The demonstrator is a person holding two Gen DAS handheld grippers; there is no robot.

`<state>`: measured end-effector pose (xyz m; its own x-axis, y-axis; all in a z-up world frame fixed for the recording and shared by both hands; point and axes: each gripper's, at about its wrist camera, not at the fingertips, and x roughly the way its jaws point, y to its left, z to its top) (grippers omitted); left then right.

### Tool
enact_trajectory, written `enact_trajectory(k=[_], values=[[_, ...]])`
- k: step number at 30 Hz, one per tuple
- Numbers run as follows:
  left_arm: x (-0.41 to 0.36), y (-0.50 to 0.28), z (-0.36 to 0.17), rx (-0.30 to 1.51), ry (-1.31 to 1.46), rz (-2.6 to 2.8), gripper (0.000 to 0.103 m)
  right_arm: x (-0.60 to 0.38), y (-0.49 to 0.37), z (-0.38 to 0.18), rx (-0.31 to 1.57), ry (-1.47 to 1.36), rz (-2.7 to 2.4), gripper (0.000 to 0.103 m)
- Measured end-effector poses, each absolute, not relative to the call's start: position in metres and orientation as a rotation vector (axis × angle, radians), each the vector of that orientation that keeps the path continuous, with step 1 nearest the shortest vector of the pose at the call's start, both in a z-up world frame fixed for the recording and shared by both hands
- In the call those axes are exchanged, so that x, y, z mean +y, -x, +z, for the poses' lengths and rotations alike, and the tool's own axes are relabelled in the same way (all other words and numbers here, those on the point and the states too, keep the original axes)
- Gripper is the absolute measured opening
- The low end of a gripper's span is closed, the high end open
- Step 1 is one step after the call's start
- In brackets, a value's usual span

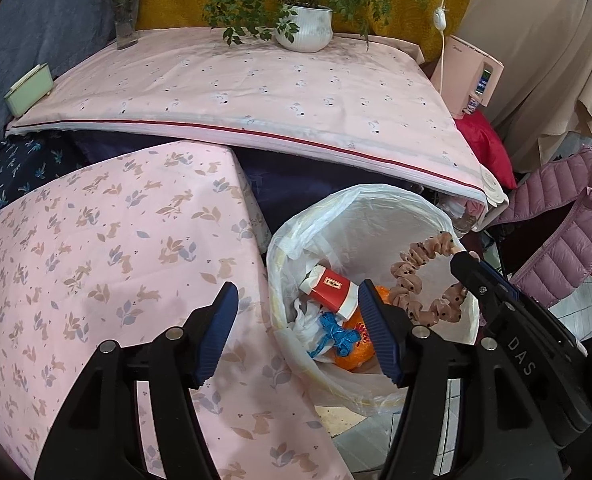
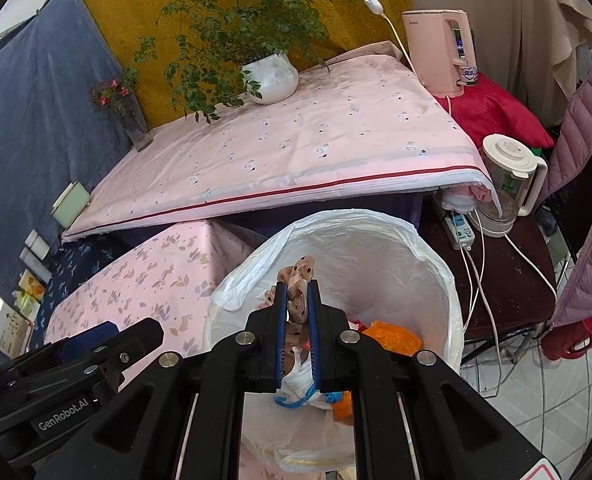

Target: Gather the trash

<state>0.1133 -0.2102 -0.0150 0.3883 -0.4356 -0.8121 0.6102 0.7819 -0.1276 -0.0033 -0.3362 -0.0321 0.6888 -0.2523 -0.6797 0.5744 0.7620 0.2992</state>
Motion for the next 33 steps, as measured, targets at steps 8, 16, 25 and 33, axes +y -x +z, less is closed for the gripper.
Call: enact_trajectory(k=[8,16,25,33], values=[[-0.196,-0.118,-0.017,0.958,-0.198,-0.631,0.060,-0.325,-0.005,-0.030,0.678,-0.483,-0.474,0.011],[-0.179,-0.121,-0.017,0.945,-0.194,-0.573,0.069,-0.314,-0.009,-0.026,0.685,-0.445,-0.470,0.016],[-0.159,-0.126,-0.021,0.945,-0.192,-0.522,0.075,-0.303,-0.015,-0.023,0.701,-0.399,-0.456,0.017],[-0.145,-0.125,-0.021,0.930,-0.186,-0.489,0.081,-0.295,-0.016,-0.019,0.705,-0.367,-0.450,0.027]])
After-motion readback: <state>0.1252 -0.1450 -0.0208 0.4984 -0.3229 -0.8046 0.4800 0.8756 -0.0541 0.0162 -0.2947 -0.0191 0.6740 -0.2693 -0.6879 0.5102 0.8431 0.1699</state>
